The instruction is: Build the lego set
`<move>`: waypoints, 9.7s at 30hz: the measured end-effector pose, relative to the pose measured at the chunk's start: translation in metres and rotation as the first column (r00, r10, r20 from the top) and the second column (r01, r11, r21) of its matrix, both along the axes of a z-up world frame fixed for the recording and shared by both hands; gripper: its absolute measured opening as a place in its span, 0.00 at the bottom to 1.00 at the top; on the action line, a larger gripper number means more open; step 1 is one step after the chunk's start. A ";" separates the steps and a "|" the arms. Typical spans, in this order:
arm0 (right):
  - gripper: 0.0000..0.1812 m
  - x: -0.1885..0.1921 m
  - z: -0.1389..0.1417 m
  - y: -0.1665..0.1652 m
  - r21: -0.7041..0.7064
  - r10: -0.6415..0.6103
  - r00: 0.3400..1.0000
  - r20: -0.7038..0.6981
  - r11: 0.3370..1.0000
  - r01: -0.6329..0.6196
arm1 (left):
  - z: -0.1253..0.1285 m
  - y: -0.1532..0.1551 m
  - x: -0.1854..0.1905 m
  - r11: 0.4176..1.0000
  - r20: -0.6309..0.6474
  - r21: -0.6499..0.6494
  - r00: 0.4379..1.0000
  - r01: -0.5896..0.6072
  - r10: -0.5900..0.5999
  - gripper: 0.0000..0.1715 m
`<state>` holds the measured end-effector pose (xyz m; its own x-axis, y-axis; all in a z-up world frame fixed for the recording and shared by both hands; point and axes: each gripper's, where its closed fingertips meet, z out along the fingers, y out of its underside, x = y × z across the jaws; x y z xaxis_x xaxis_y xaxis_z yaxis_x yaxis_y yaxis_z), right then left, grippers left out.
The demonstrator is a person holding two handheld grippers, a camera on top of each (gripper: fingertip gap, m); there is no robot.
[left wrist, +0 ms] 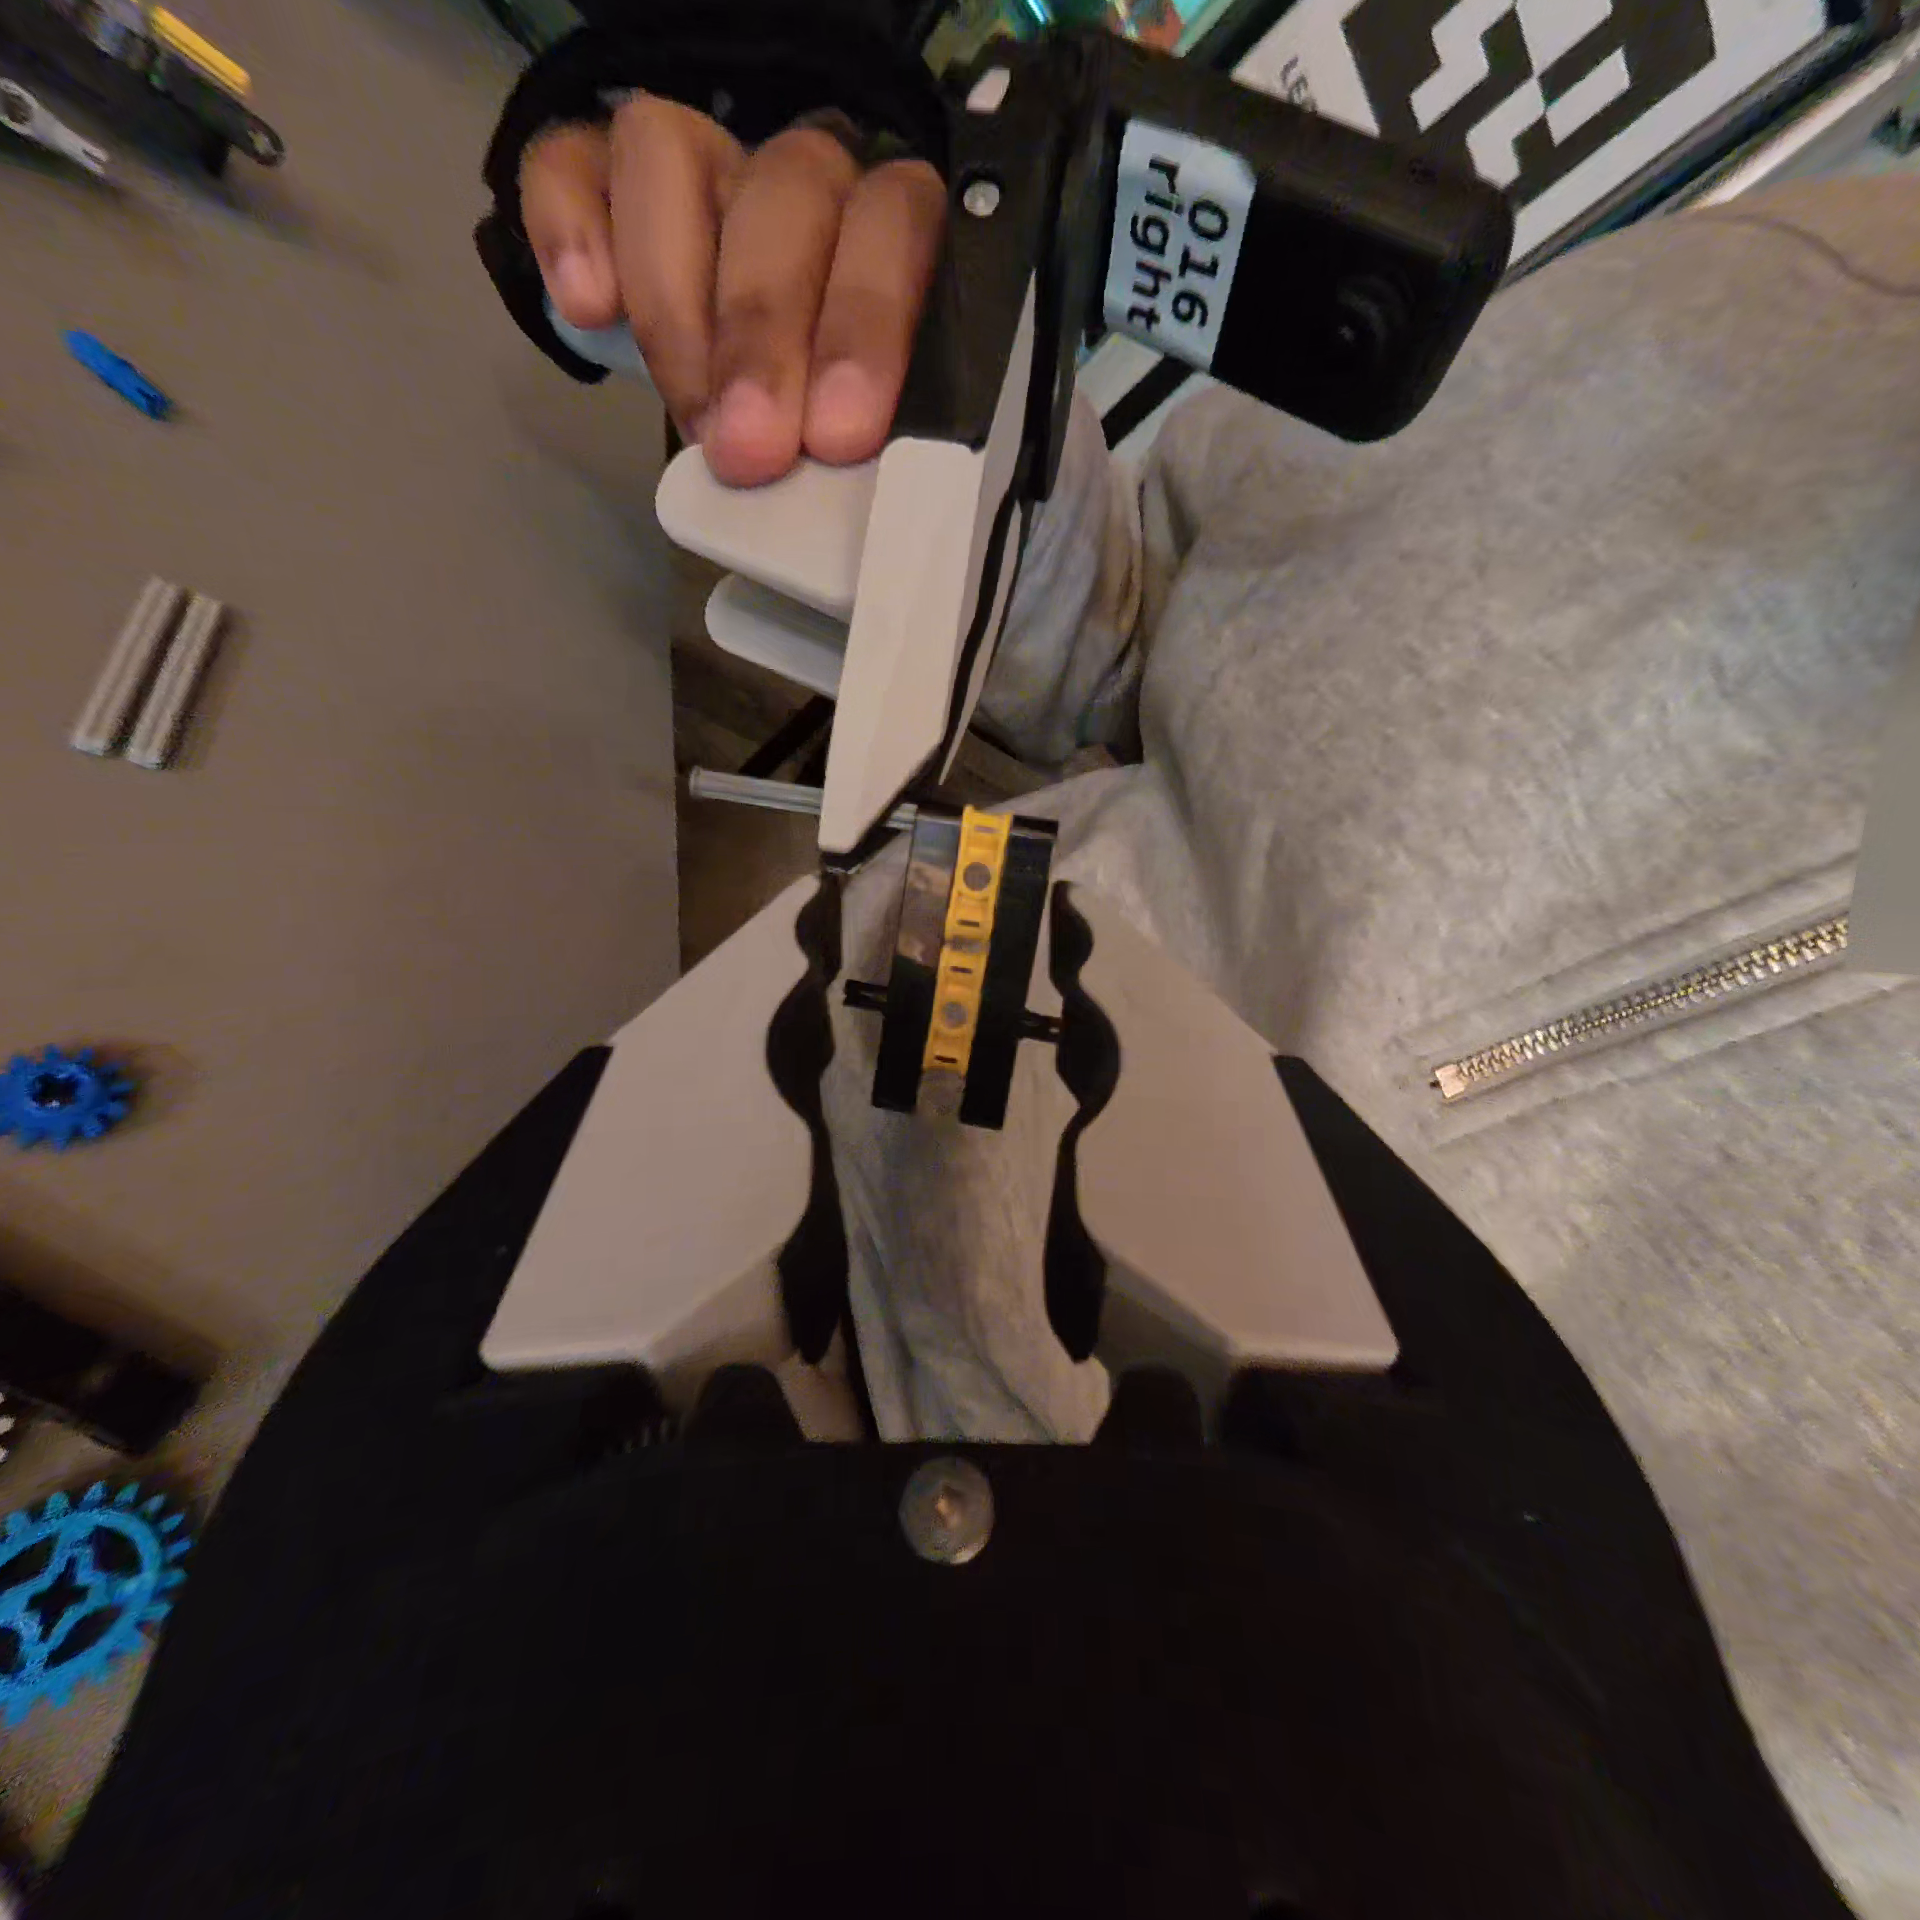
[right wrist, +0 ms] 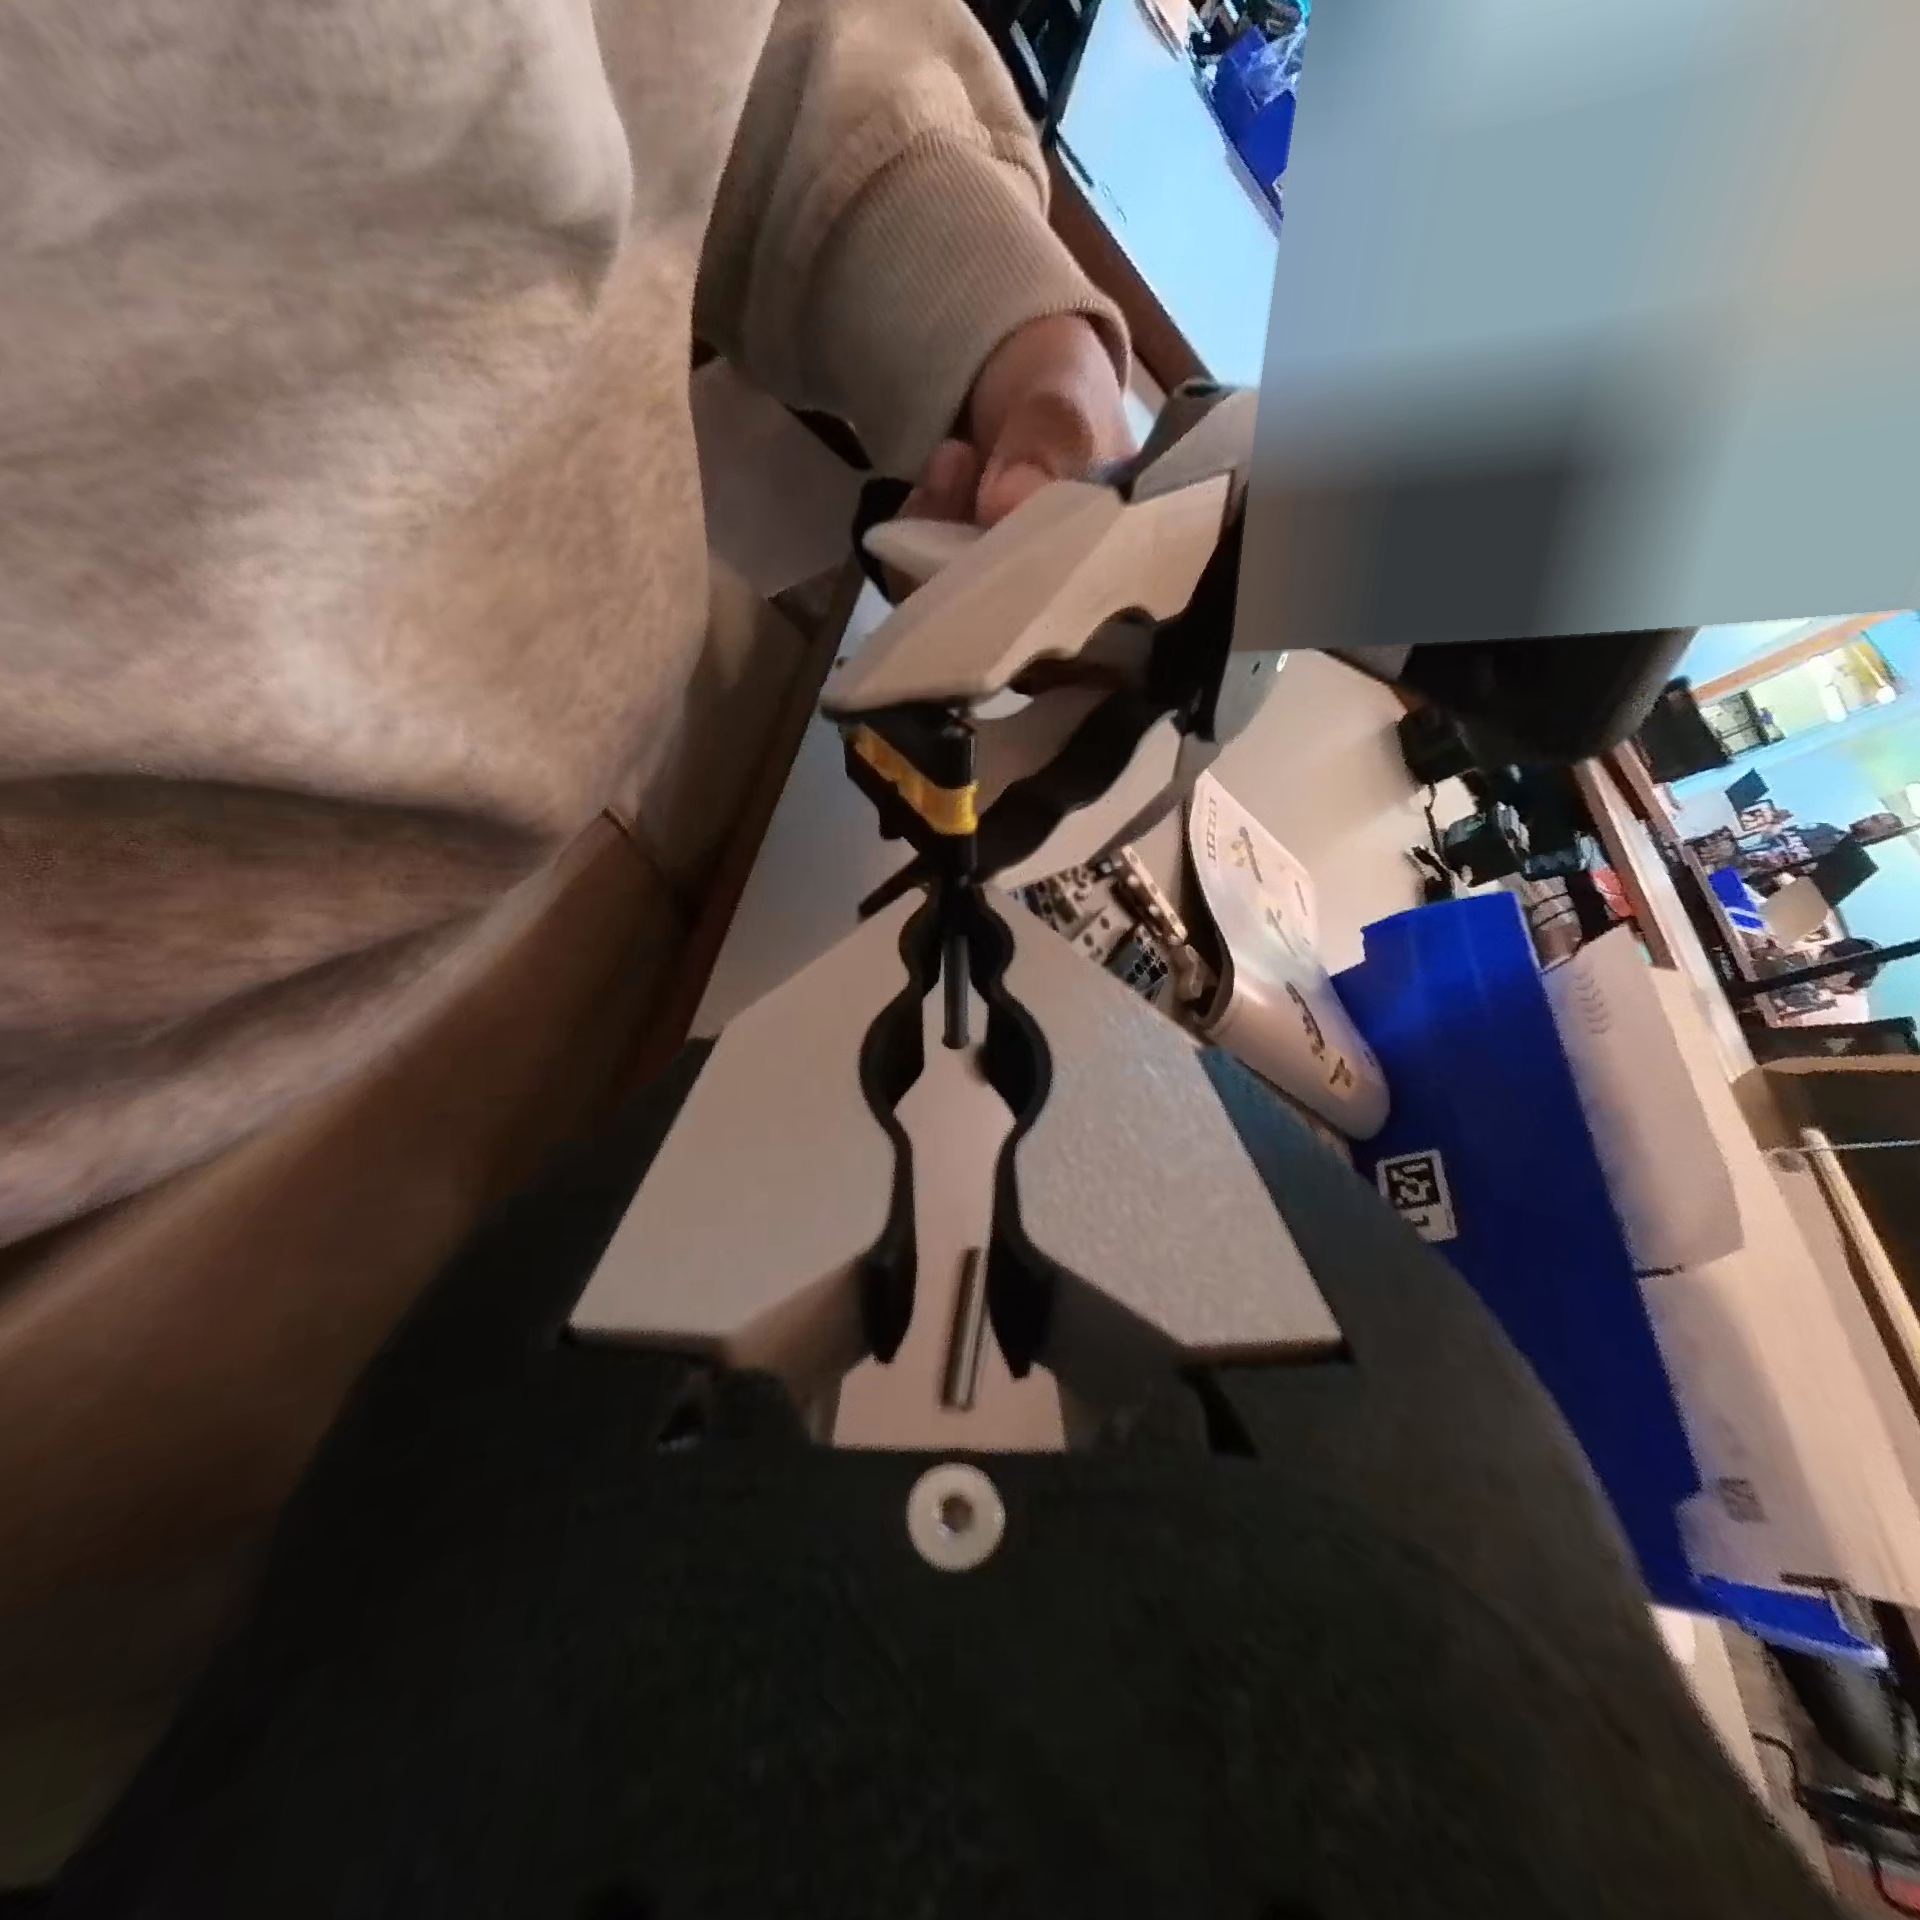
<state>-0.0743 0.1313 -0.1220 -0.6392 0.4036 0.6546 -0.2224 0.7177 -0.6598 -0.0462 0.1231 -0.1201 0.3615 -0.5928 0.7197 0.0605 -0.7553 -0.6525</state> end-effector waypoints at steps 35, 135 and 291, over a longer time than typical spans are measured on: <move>0.01 0.033 0.002 -0.026 -0.149 0.365 0.874 0.322 0.931 -0.334 | 0.009 -0.031 0.030 0.949 -0.106 0.292 0.990 0.116 -0.088 0.17; 0.25 -0.087 -0.050 0.048 -0.157 -0.554 0.558 0.618 0.608 0.778 | 0.024 -0.065 -0.210 0.491 0.209 0.176 0.519 -0.853 0.828 0.15; 0.01 -0.012 -0.010 0.049 -0.548 -0.379 0.809 0.450 0.599 0.585 | 0.009 0.034 -0.125 0.455 -0.123 0.524 0.464 -0.720 0.877 0.15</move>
<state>-0.0860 0.1804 -0.1318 -0.3216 0.9457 -0.0466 0.2805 0.0481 -0.9587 -0.1709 0.1575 -0.1110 0.9658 -0.0641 0.2511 0.2353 -0.1890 -0.9534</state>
